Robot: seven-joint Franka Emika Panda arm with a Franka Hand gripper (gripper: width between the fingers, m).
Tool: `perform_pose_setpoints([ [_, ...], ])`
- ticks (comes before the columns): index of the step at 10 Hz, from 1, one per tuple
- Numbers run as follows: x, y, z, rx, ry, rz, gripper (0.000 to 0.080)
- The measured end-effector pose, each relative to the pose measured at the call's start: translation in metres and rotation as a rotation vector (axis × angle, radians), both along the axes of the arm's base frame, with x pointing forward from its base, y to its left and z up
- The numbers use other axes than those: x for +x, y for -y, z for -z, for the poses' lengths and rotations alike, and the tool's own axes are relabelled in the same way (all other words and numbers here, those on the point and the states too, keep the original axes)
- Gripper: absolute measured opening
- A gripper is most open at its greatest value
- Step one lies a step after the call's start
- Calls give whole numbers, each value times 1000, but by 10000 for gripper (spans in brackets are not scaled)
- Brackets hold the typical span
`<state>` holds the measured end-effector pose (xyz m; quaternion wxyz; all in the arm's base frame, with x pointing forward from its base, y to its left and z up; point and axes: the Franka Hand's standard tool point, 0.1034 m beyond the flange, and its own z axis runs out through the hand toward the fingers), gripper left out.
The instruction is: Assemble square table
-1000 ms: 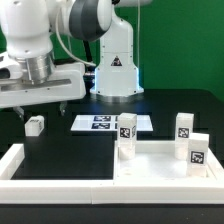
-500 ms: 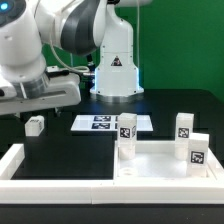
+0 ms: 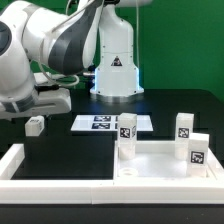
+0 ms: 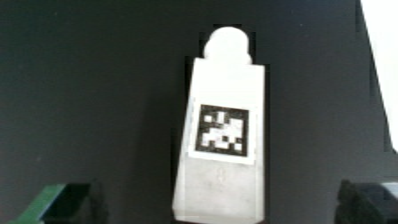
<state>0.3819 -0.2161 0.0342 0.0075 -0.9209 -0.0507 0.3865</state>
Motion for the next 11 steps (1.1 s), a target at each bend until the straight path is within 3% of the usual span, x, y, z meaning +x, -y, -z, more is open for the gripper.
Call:
perform_pose_setpoints([
  [4, -1, 0, 1, 1, -3, 3, 649],
  [7, -20, 4, 18, -14, -131, 51, 649],
  [8, -29, 3, 20, -1, -193, 86, 649],
  [11, -32, 5, 24, -1, -211, 95, 618],
])
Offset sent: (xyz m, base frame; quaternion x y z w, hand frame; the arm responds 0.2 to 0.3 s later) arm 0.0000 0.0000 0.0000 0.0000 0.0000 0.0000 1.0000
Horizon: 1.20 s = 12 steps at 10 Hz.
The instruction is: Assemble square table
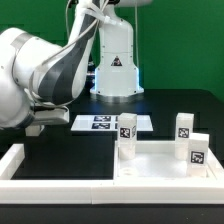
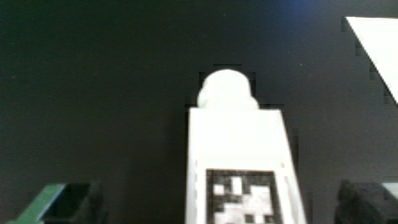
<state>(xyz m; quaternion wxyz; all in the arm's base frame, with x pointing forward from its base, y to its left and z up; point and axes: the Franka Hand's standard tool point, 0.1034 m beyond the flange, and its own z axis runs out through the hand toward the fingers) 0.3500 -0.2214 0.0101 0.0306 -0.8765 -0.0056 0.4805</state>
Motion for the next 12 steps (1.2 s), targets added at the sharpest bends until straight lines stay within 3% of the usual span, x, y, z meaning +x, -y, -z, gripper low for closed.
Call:
perform_pose_setpoints([
  [1, 0, 0, 0, 0, -1, 1, 618],
  [2, 0, 0, 0, 0, -1, 1, 433],
  [3, -1, 0, 0, 0, -1, 1, 433],
  [4, -1, 0, 0, 0, -1, 1, 285],
  [10, 1, -1, -1, 1, 1, -1, 287],
  [12, 29, -27, -40, 20, 28, -25, 287],
])
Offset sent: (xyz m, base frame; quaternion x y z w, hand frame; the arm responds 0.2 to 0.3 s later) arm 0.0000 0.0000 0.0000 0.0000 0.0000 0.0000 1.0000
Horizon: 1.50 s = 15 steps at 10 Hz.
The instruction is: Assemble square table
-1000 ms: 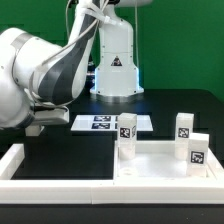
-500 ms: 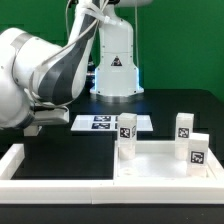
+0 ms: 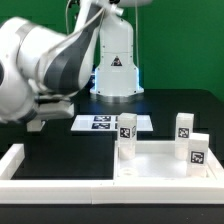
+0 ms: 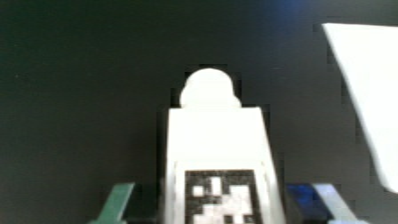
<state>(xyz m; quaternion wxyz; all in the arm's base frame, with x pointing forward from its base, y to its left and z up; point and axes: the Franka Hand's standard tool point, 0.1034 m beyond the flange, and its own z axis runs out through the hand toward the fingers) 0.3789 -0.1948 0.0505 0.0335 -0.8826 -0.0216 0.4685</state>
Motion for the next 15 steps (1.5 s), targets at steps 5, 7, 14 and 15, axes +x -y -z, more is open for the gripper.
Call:
perform_pose_setpoints([
  [5, 26, -7, -23, 5, 213, -32, 288],
  [7, 50, -19, -34, 2, 338, -30, 288],
  [14, 103, -21, -66, -29, 857, -14, 288],
  [15, 121, -40, -72, -67, 940, 35, 288],
])
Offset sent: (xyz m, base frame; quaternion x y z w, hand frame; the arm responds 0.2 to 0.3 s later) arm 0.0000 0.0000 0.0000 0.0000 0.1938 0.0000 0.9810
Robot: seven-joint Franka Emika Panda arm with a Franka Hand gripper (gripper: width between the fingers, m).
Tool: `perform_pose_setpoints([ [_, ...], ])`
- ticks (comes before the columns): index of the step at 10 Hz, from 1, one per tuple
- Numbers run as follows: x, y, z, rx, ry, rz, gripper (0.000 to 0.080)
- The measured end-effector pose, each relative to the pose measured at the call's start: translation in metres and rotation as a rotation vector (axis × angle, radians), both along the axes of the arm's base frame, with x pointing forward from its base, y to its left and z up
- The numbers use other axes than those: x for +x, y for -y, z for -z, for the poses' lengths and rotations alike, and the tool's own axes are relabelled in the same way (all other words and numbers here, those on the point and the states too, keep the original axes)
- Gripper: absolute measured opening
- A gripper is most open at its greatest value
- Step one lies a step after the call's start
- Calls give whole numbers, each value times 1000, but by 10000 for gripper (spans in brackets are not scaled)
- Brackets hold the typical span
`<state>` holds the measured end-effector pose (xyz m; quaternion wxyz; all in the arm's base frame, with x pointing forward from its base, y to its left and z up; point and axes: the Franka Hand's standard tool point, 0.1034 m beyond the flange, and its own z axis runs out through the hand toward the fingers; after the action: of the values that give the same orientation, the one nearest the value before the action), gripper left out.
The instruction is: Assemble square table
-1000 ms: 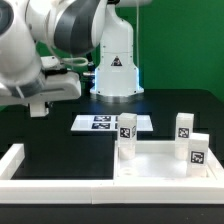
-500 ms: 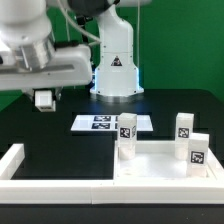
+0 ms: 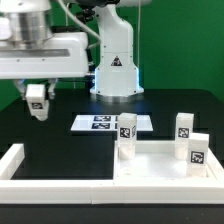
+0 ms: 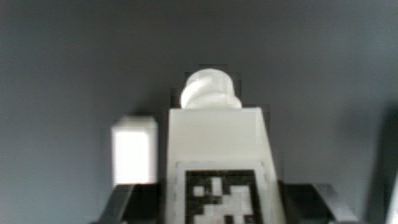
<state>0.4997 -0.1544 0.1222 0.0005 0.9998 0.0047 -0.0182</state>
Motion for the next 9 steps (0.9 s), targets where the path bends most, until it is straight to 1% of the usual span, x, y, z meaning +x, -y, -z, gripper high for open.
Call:
perform_pose_setpoints([
  [1, 24, -21, -7, -4, 107, 9, 288],
  [2, 41, -38, -14, -7, 168, 53, 288],
  [3, 60, -57, -23, -2, 211, 89, 288],
  [4, 73, -66, -29, -15, 279, 87, 288],
  [5, 74, -68, -28, -23, 316, 91, 288],
  [6, 72, -67, -26, -27, 315, 90, 288],
  [9, 72, -67, -26, -26, 313, 89, 288],
])
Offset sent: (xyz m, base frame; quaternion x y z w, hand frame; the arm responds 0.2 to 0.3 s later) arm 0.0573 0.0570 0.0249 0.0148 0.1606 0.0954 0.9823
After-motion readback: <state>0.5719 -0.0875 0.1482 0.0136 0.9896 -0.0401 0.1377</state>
